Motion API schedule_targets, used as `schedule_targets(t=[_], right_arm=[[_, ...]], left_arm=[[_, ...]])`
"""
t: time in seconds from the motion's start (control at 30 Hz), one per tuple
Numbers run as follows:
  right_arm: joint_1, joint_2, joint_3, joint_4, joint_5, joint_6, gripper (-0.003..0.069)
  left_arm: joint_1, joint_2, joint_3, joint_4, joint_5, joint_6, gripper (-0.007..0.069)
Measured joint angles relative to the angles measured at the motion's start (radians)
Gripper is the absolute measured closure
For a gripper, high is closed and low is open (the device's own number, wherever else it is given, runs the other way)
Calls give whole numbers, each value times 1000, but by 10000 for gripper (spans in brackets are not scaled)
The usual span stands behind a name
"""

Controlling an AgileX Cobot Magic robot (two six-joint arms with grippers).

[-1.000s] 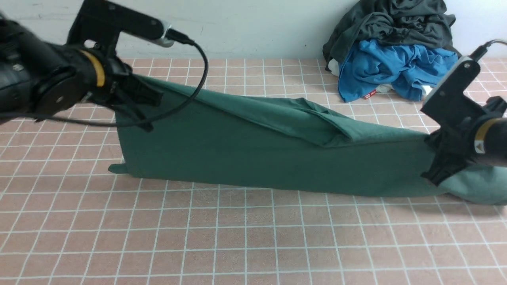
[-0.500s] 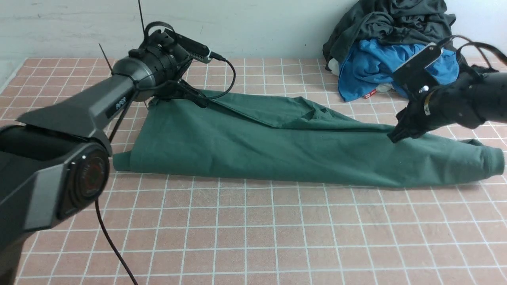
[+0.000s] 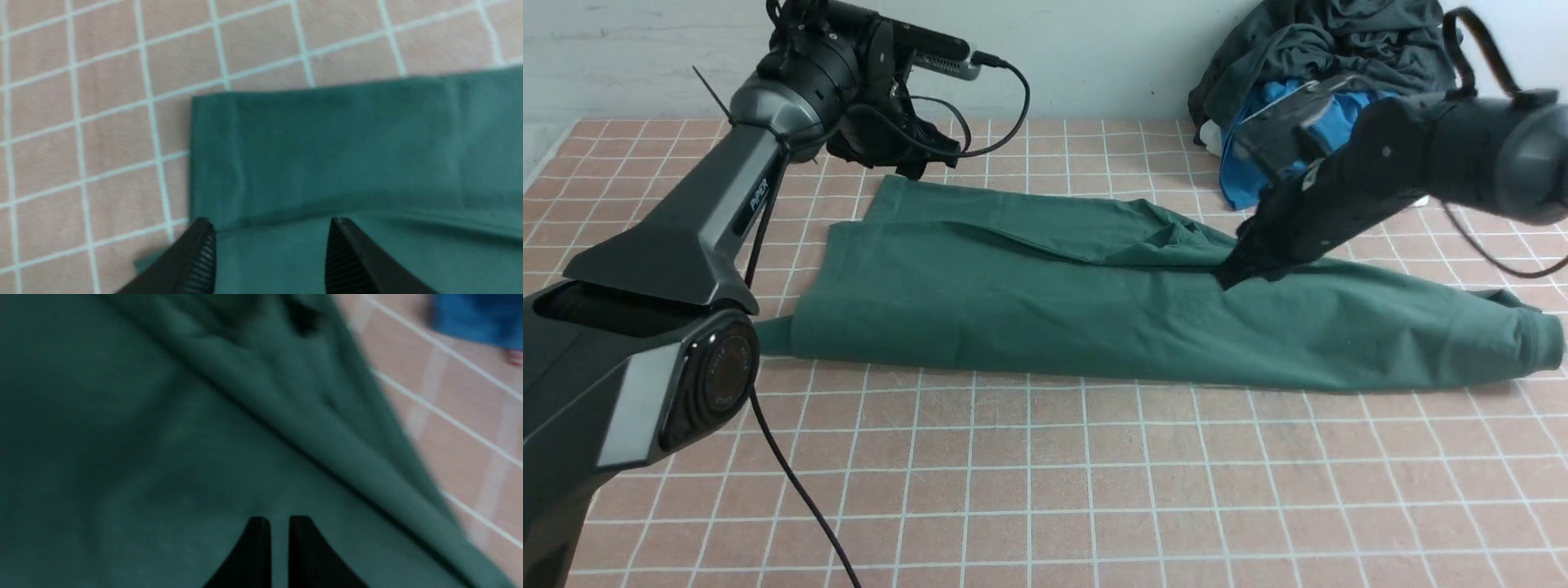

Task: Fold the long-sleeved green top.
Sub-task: Use both arms to drag the lower edge of the fabric forward and fold it over the upper edge

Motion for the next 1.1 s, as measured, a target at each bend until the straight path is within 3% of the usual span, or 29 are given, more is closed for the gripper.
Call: schedule_targets(t=[0.1,0.17,0.23,0.33,0.43,0.53,0.67,0.73,0.83,0.97,1.1], right_arm=[[4,101,-23,280,-34,-298,666],[4,160,-57,387,-71,-432,670],[2,207,-119,485,-121,-501,671],[-14,288,-243,583,-220,-502,671],[-47,336,-344,596,-227,-406,669],[-78,347,-426,548,-144,-272,643],[-88,348,-521,447,-3,-199,575],[-80,348,-585,363,100,-164,503],[-75,349,-602,306,142,-132,424],[-75,353,-603,253,155,-109,377],[-75,357,-604,241,149,-107,370]], left_arm=[[0,-39,0,-98,78,107,386],[0,-65,-2,-148,115,153,443],[0,-89,-2,-165,140,179,494],[6,-117,-4,-149,144,188,548],[22,-125,13,-107,143,169,544],[47,-119,60,-75,126,159,480],[77,-83,92,-66,81,144,361],[104,-40,98,-61,29,90,265],[123,5,101,-55,-20,14,217],[134,50,101,-50,-66,-36,209],[134,72,101,-51,-106,-40,267]])
